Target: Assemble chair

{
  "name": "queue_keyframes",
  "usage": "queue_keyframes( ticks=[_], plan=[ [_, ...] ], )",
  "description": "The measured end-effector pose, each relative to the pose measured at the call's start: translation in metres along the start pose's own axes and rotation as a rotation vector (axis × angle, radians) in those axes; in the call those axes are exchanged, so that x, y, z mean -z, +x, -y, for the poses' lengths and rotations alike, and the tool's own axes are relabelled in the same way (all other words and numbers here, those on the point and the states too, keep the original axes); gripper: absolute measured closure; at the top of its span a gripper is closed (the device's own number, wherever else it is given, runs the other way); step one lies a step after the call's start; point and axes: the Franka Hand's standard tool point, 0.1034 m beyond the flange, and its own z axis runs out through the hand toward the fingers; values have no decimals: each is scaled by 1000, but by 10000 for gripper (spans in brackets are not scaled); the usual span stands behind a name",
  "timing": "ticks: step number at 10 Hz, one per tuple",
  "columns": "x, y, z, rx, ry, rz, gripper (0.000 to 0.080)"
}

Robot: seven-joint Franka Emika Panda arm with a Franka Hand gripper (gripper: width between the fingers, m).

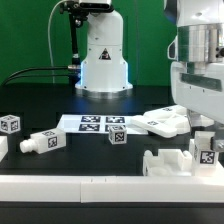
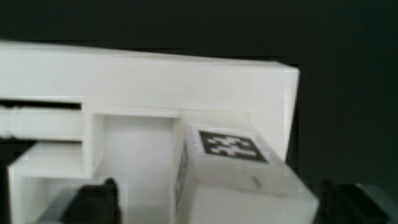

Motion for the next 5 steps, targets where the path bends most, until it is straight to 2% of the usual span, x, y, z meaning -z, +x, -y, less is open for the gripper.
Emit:
queue_keyframes(
  ticks=[2, 3, 5],
  plan=[
    [-1, -2, 0, 338, 2, 3, 160],
    [-1, -1, 0, 345, 2, 2, 151],
    [-1, 1, 0, 529, -2, -5, 151]
  ],
)
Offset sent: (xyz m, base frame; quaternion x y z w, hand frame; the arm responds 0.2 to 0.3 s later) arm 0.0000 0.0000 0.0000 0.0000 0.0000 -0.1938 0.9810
